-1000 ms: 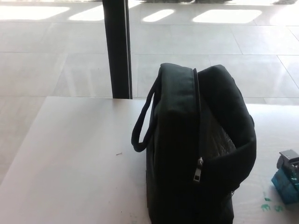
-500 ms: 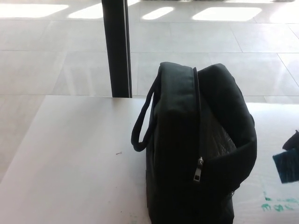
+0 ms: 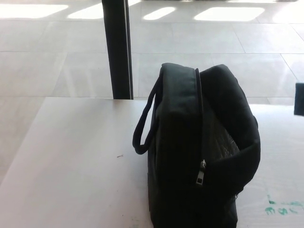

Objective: The robot uses its right hand to pick up the cube kept on the middle of the desk and put it inside the bag next to it

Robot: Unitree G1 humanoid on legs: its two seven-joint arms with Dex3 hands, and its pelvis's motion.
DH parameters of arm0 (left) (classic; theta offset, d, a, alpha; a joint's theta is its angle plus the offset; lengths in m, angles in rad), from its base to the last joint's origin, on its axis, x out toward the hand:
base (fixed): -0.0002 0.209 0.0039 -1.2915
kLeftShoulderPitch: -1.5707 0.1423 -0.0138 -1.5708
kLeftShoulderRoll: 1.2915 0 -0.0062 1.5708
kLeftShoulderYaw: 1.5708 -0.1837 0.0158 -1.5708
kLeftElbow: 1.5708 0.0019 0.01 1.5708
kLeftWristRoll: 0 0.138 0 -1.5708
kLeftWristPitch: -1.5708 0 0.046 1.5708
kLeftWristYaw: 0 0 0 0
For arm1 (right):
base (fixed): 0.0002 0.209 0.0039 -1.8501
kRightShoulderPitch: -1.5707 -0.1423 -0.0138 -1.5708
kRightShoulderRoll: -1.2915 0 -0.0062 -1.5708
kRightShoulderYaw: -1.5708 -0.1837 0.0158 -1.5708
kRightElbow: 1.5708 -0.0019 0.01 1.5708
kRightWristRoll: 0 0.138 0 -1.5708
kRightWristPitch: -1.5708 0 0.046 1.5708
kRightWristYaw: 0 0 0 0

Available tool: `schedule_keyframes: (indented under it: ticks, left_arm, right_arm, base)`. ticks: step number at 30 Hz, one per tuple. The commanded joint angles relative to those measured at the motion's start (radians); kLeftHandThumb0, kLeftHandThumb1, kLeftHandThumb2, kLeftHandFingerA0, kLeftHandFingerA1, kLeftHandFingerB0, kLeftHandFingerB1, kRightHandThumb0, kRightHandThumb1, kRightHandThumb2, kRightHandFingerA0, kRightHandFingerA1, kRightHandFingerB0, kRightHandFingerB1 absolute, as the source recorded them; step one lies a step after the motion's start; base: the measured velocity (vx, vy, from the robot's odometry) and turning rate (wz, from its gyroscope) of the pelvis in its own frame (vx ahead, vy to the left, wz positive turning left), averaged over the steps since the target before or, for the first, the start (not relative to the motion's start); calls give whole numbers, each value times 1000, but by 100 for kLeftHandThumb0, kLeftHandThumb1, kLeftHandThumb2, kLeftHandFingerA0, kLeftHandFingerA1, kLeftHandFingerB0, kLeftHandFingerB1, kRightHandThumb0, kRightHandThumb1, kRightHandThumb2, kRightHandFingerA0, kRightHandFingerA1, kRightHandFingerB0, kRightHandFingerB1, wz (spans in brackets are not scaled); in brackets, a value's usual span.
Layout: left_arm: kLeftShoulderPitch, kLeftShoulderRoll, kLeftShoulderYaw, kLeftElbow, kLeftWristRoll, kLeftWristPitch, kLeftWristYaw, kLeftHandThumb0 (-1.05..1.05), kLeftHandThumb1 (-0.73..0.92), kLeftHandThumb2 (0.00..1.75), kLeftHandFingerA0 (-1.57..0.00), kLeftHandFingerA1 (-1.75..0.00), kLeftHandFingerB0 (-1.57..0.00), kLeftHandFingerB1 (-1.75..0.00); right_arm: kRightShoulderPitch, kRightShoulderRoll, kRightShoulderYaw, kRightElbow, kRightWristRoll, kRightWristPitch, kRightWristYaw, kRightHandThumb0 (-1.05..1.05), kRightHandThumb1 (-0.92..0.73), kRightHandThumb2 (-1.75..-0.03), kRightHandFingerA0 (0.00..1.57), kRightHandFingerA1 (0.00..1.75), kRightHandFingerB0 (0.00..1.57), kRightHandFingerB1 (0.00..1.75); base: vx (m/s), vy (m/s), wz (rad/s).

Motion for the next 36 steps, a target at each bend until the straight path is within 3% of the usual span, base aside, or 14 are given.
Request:
schedule_keyframes:
  ticks: [1, 3, 9, 11, 12, 14, 15, 16, 17, 21, 28, 30, 35, 36]
  left_arm:
    - [9, 23, 1, 4, -7, 3, 9, -105, 57, 89, -36, -148, -32, -141]
    - [13, 21, 3, 6, -10, -1, 7, -105, 56, 88, -36, -149, -32, -142]
    - [13, 15, 0, 1, -10, 3, 6, -105, 56, 92, -38, -149, -34, -143]
    - [11, 15, 4, -1, -15, 11, 13, -105, 56, 91, -37, -149, -34, -144]
    - [10, 14, 4, -5, -16, 12, 13, -105, 55, 92, -37, -149, -32, -142]
    - [10, 15, 4, -9, -18, 13, 7, -105, 55, 92, -38, -150, -33, -143]
    - [9, 17, 0, -10, -14, 8, 8, -105, 55, 92, -38, -149, -32, -143]
    - [11, 17, 0, -10, -14, 4, 6, -105, 55, 92, -38, -149, -32, -143]
    - [11, 17, -1, -12, -13, 4, 7, -105, 56, 92, -37, -150, -32, -143]
    - [9, 19, -2, -7, -15, 6, 8, -105, 58, 89, -35, -147, -31, -140]
    - [12, 23, -2, -5, -18, 3, 3, -105, 57, 90, -37, -149, -31, -141]
    - [12, 23, -5, -6, -16, 2, 5, -105, 58, 89, -36, -149, -33, -143]
    - [15, 26, -7, -4, -15, -3, 4, -105, 58, 89, -36, -148, -33, -141]
    - [13, 25, -3, -1, -20, 4, 7, -105, 57, 89, -36, -149, -32, -141]
  right_arm:
    - [-64, 22, -17, -22, 90, -53, 40, -12, -55, -110, 80, 174, 70, 160]
    - [-73, 42, -14, -77, 119, -22, 81, -14, -58, -102, 80, 172, 71, 158]
    - [-37, 64, 27, -319, 108, 55, 160, -14, -49, -117, 82, 175, 72, 162]
    - [-36, 55, 93, -424, 95, 54, 244, -18, -52, -111, 87, 175, 74, 162]
    - [-30, 49, 110, -443, 71, 47, 250, -11, -56, -113, 97, 175, 72, 153]
    - [-30, 43, 136, -444, 35, 4, 234, -19, -53, -113, 92, 173, 79, 157]
    - [-30, 43, 155, -455, 11, 1, 231, -20, -54, -110, 106, 172, 77, 148]
    - [-31, 41, 163, -457, 6, 1, 233, -20, -54, -110, 106, 172, 77, 148]
    - [-34, 47, 172, -446, -4, -9, 220, -24, -50, -111, 93, 175, 77, 162]
    - [-38, 56, 190, -434, -2, 17, 235, -23, -48, -120, 94, 175, 78, 163]
    - [-61, -17, 255, -421, -87, -1, 319, -24, -54, -98, 91, 175, 72, 159]
    - [-76, -37, 275, -418, -107, 7, 344, -25, -53, -96, 91, 175, 76, 151]
    - [-94, -48, 297, -406, -122, 14, 360, -21, -56, -91, 88, 175, 75, 150]
    - [-107, -46, 304, -406, -133, 32, 375, -27, -70, -69, 85, 174, 79, 108]
  base:
    - [0, 0, 0]
    - [0, 0, 0]
    - [0, 0, 0]
    - [0, 0, 0]
    - [0, 0, 0]
    - [0, 0, 0]
    - [0, 0, 0]
    - [0, 0, 0]
    - [0, 0, 0]
    - [0, 0, 0]
    - [0, 0, 0]
    - [0, 0, 0]
    - [0, 0, 0]
    - [0, 0, 0]
